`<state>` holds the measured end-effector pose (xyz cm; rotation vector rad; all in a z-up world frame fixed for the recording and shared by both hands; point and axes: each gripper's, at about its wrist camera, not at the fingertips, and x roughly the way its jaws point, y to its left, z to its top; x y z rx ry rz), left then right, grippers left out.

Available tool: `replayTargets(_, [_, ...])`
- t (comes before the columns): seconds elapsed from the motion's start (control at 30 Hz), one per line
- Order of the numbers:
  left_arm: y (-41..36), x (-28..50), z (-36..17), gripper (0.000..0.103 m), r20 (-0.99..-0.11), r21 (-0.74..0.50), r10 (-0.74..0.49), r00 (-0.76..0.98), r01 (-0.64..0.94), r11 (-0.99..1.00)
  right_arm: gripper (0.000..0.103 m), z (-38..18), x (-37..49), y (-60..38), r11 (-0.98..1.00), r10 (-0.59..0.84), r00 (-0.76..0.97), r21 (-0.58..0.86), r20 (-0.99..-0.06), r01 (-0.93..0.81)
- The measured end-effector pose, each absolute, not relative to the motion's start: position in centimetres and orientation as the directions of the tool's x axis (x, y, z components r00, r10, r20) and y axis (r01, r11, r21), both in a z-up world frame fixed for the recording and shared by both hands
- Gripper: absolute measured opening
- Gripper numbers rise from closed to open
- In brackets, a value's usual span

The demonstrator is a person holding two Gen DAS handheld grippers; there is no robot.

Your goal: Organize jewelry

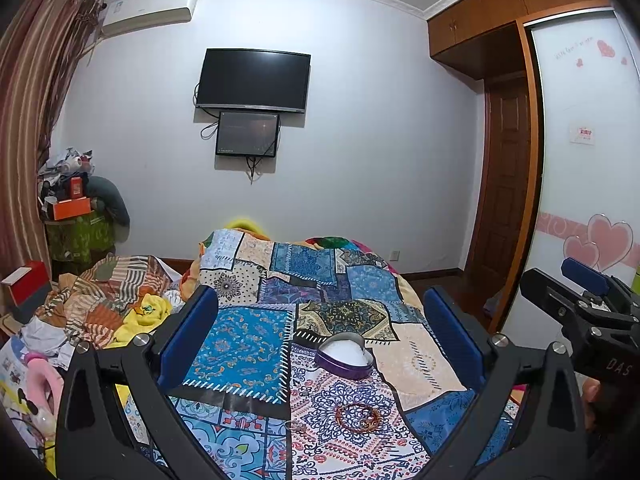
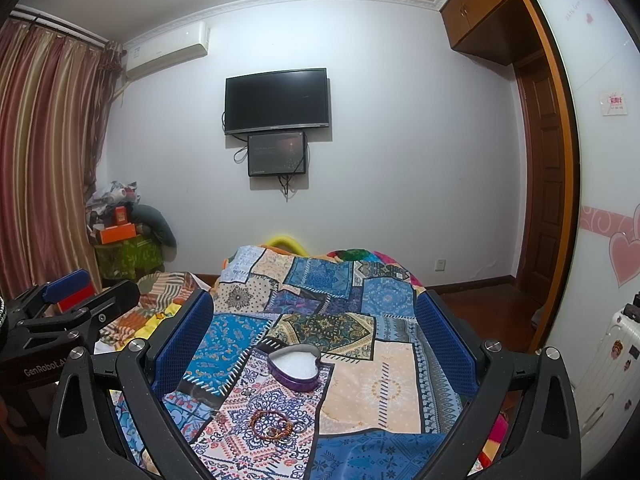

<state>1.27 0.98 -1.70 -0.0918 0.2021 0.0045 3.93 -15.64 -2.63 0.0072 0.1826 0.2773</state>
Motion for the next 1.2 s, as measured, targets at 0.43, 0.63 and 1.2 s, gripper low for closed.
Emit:
replayTargets(0.43, [2.4,3.6,-2.7,0.103,-0.261,-0.099,0.004,0.965,-0.031,0.995,0.101,-3.8,5.7,-15.4,0.966,0.257,0.936,0.025,-0.24,-0.258])
replayTargets(0.63, [3.5,6.1,-4.4,0.103,-0.334,-0.094,0.02,0.942,-0.055,0.994,0.101,-5.5,7.8,-15.2,0.966,0.251,0.917,0.019,-0.311,-0.258])
replayTargets(1.2, [7.1,13.4,-13.5,0.09,-0.608,-0.055,0.041,0.793,-0.093,0.994,0.1,-11.4,12.9,-15.6,0.965,0.209,0.811,-0.019,-0.547,-0.262])
